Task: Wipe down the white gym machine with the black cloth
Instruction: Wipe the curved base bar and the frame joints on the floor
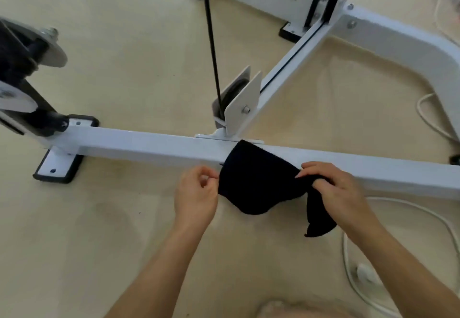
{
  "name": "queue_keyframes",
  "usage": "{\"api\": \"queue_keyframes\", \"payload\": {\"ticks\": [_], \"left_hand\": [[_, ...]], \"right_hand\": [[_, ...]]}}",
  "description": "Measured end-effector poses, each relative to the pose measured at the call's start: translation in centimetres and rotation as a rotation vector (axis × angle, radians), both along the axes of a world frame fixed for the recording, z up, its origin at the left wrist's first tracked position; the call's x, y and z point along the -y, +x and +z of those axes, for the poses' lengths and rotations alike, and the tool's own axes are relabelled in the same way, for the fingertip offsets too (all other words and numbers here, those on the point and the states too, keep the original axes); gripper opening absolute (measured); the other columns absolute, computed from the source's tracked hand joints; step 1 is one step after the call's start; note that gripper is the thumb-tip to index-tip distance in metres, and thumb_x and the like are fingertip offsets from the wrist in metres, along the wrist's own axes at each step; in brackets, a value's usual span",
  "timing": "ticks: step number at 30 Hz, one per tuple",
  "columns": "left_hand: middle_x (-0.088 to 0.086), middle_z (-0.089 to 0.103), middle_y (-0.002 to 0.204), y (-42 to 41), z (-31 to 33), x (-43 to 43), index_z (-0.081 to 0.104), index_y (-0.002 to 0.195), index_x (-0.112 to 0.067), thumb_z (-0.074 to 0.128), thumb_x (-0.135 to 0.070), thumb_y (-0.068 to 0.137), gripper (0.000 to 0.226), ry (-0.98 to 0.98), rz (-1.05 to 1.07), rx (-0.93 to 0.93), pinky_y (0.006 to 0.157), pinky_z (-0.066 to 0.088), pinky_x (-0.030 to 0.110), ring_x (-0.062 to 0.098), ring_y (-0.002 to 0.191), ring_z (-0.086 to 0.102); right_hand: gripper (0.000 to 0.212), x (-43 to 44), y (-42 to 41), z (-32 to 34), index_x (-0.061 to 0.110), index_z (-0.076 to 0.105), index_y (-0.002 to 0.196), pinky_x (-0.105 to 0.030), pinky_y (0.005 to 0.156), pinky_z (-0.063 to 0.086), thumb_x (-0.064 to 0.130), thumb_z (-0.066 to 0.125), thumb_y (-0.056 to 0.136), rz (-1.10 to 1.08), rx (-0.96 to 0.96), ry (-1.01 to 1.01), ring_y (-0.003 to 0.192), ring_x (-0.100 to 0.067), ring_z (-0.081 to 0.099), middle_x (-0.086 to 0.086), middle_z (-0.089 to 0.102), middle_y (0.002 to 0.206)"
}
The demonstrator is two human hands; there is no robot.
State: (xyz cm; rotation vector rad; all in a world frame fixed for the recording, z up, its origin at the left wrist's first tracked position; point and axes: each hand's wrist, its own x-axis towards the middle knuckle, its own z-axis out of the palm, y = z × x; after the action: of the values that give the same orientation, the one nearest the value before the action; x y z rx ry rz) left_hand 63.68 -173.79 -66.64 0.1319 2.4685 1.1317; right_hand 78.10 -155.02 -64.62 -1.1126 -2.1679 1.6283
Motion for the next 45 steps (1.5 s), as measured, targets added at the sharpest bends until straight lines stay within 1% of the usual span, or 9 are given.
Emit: {"api": "queue_keyframes", "payload": {"ticks": [4, 9, 14, 18, 23, 25, 33, 40, 45], "left_hand": [[0.000, 0.064, 0.109, 6.1, -1.1, -1.9, 0.053, 0.120, -0.024, 0.059, -0.038, 0.095, 0.029, 0.045, -0.240, 0.663, 0.070, 0.050, 0.025, 0.013, 0.088, 0.064], [0.011, 0.073, 0.104, 9.4, -0.9, -3.2, 0.055, 0.131, -0.020, 0.060, -0.010, 0.096, 0.037, 0.407, -0.232, 0.730, 0.070, 0.057, 0.031, 0.024, 0.090, 0.072], [0.006, 0.056, 0.074, 7.2, 3.1, -3.7, 0.058, 0.121, -0.029, 0.054, -0.001, 0.096, 0.038, 0.445, -0.396, 0.492, 0.069, 0.049, 0.028, 0.017, 0.070, 0.057], [0.002, 0.055, 0.075, 3.2, 5.7, -6.1, 0.057, 0.118, -0.036, 0.050, -0.008, 0.099, 0.035, 0.246, -0.582, 0.045, 0.056, 0.040, 0.011, 0.001, 0.055, 0.048], [0.003, 0.052, 0.112, 0.4, 5.1, -10.8, 0.056, 0.128, -0.021, 0.049, -0.013, 0.098, 0.031, -0.062, -0.590, -0.576, 0.082, 0.038, 0.025, 0.016, 0.102, 0.051], [0.006, 0.049, 0.126, 0.7, 2.6, -11.3, 0.055, 0.130, -0.016, 0.057, -0.016, 0.092, 0.037, -0.208, -0.764, -0.675, 0.085, 0.046, 0.035, 0.024, 0.114, 0.050], [0.013, 0.040, 0.152, 2.1, -3.1, -8.8, 0.040, 0.147, -0.009, 0.078, -0.027, 0.074, 0.084, -0.474, -1.027, -0.831, 0.111, 0.034, 0.046, 0.028, 0.139, 0.041], [0.008, 0.056, 0.141, 9.5, -2.8, -18.3, 0.055, 0.138, -0.014, 0.026, -0.030, 0.086, 0.061, -0.398, -1.283, -0.944, 0.095, 0.050, 0.036, 0.022, 0.125, 0.057], [0.016, 0.053, 0.141, 6.0, -2.3, -15.5, 0.047, 0.142, -0.005, 0.050, -0.014, 0.084, 0.059, -0.464, -1.194, -0.974, 0.094, 0.051, 0.040, 0.033, 0.126, 0.054]], "right_hand": [[0.013, 0.4, 1.9, 0.9, 0.009, 0.066, 0.093, -0.041, 0.077, 0.046, 0.017, 0.058, 0.086, -0.009, 0.052, -0.656, 0.086, -0.029, 0.058, -0.015, 0.061, 0.094], [0.031, 1.6, 4.4, 0.6, 0.001, 0.066, 0.108, -0.043, 0.089, 0.050, 0.025, 0.054, 0.093, -0.144, -0.048, -0.965, 0.097, -0.033, 0.064, -0.022, 0.066, 0.107], [0.011, -0.3, 6.5, 3.2, 0.005, 0.069, 0.095, -0.030, 0.066, 0.053, 0.005, 0.062, 0.086, -0.277, -0.152, -0.694, 0.077, -0.021, 0.067, -0.011, 0.070, 0.085], [0.020, -2.8, 5.9, 5.1, 0.014, 0.072, 0.082, -0.033, 0.078, 0.049, -0.005, 0.067, 0.084, -0.274, -0.090, -0.222, 0.081, -0.018, 0.065, -0.001, 0.071, 0.080], [0.049, -4.7, 0.3, 1.5, 0.015, 0.052, 0.137, -0.041, 0.099, 0.043, 0.017, 0.060, 0.088, -0.097, 0.390, 0.751, 0.123, -0.037, 0.048, -0.019, 0.048, 0.136], [0.049, -3.3, -2.1, -1.3, 0.005, 0.052, 0.136, -0.046, 0.098, 0.047, 0.019, 0.053, 0.088, 0.004, 0.317, 0.920, 0.125, -0.042, 0.047, -0.026, 0.047, 0.138], [0.052, -3.7, -1.8, -7.4, 0.010, 0.061, 0.131, -0.040, 0.103, 0.039, 0.043, 0.041, 0.097, 0.381, 0.252, 1.089, 0.117, -0.025, 0.060, -0.007, 0.064, 0.126], [0.071, -14.2, 10.0, -6.2, 0.010, 0.048, 0.143, -0.039, 0.109, 0.027, 0.058, 0.041, 0.090, 0.408, 0.419, 1.110, 0.130, -0.026, 0.049, -0.009, 0.055, 0.140], [0.081, -10.0, 3.1, -5.9, 0.014, 0.054, 0.129, -0.043, 0.099, 0.039, 0.060, 0.077, 0.066, 0.401, 0.550, 1.042, 0.110, -0.028, 0.058, -0.007, 0.063, 0.117]]}}
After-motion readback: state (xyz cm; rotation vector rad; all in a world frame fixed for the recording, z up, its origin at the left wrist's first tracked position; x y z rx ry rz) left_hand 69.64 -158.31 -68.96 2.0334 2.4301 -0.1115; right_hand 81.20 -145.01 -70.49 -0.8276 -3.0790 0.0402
